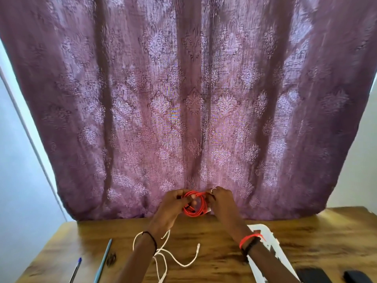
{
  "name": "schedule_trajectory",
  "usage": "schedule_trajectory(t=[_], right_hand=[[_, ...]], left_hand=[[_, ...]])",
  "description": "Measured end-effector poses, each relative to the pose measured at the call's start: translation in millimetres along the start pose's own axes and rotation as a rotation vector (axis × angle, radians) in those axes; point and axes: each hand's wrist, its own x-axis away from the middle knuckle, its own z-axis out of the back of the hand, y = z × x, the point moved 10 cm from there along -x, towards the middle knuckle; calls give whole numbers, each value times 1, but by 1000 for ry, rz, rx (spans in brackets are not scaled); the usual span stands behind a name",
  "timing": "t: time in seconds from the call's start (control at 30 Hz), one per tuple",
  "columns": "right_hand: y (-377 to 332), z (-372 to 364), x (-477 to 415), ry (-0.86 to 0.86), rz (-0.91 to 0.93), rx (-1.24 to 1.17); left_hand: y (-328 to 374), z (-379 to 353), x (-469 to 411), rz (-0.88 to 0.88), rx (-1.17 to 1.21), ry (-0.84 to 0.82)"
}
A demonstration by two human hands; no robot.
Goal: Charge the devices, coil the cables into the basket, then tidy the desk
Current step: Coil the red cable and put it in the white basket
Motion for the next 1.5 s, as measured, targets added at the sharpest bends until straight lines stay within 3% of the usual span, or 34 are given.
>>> schedule_trajectory(t=[0.3,0.53,0.67,0.77,0.93,1.13,1.5], right_hand=[[-2,-13,12,-37,-167,-283],[4,0,11,119,-216,-330],[6,4,13,134,-252,-361],[5,11,12,164,-227,-285],[3,22,8,188,-215,-196],[9,0,5,72,-254,-250],[19,-20,11,-189,-347,-821]], left_hand=[[2,13,-2,-62,-10,61],[8,6,1,-135,-56,55],[18,7,2,-285,-320,88],[8,16,1,-310,-536,209],[-43,12,0,-19,-282,206],[-34,12,1,-105,-259,271],[-38,16,-4,-102,-29,211]])
